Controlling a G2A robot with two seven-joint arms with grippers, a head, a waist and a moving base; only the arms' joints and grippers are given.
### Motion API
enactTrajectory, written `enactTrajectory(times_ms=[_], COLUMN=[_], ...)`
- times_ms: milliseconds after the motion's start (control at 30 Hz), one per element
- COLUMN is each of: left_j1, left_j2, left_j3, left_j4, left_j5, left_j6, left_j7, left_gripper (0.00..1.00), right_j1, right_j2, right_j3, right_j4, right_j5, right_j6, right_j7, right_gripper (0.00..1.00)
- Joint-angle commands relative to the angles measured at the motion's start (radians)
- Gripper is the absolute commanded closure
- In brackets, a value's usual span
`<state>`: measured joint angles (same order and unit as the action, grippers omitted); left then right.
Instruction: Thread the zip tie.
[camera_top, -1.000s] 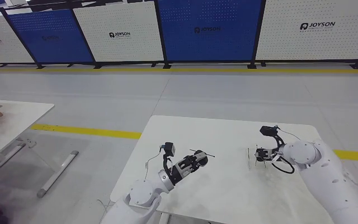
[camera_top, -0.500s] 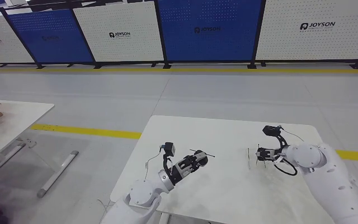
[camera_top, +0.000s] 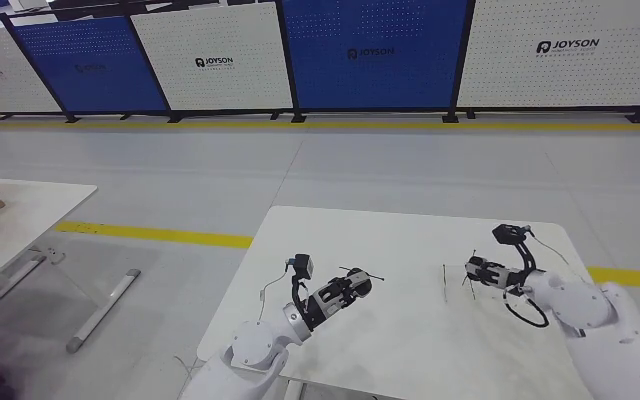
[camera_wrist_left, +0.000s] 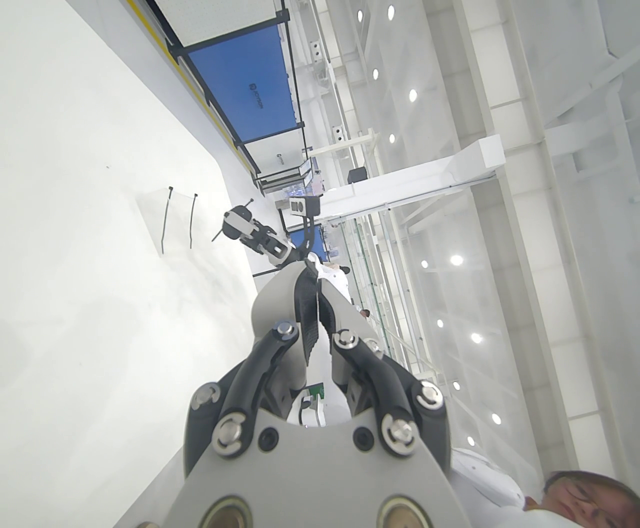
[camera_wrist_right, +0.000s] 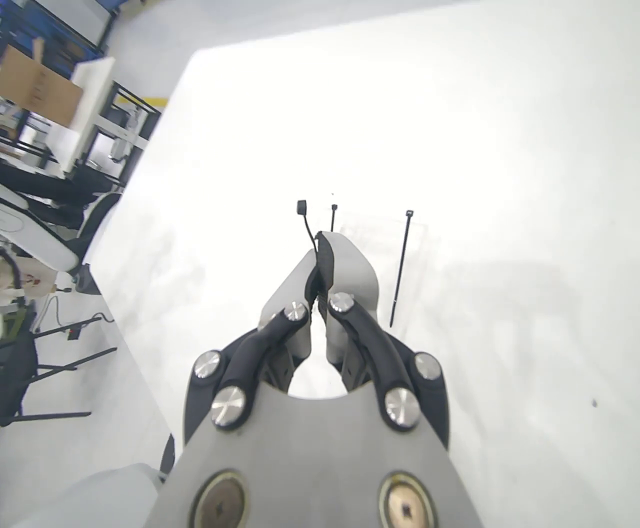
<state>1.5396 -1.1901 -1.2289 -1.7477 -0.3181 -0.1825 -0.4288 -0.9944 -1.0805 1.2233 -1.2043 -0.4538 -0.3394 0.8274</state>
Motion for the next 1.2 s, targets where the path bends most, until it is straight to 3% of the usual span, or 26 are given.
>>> enactTrajectory(times_ms=[0, 100, 600, 700, 867, 967, 1067, 1167], left_j1=[0.000, 0.000, 0.000, 0.000, 0.000, 0.000, 0.000, 0.000], left_j2=[0.000, 0.000, 0.000, 0.000, 0.000, 0.000, 0.000, 0.000], left_j3=[0.000, 0.000, 0.000, 0.000, 0.000, 0.000, 0.000, 0.000], left_j4=[0.000, 0.000, 0.000, 0.000, 0.000, 0.000, 0.000, 0.000], left_j5=[0.000, 0.000, 0.000, 0.000, 0.000, 0.000, 0.000, 0.000], left_j6=[0.000, 0.000, 0.000, 0.000, 0.000, 0.000, 0.000, 0.000], left_j7=[0.000, 0.000, 0.000, 0.000, 0.000, 0.000, 0.000, 0.000], left_gripper=[1.00, 1.00, 1.00, 1.00, 1.00, 1.00, 1.00, 1.00], right_j1=[-0.057, -0.105, -0.105, -0.124, -0.207, -0.283, -0.363, -0.389], right_j2=[0.011, 0.024, 0.024, 0.024, 0.030, 0.036, 0.038, 0.036], right_j3=[0.036, 0.057, 0.057, 0.054, 0.113, 0.147, 0.152, 0.135], right_j4=[-0.068, -0.124, -0.124, -0.148, -0.230, -0.324, -0.412, -0.435], right_j5=[0.005, 0.045, 0.045, -0.008, 0.054, 0.079, 0.056, 0.040], right_j6=[-0.001, -0.001, -0.001, 0.033, 0.004, -0.001, -0.001, 0.002], right_j7=[-0.024, 0.010, 0.010, -0.061, -0.170, -0.228, -0.307, -0.323], right_gripper=[1.00, 1.00, 1.00, 1.00, 1.00, 1.00, 1.00, 1.00])
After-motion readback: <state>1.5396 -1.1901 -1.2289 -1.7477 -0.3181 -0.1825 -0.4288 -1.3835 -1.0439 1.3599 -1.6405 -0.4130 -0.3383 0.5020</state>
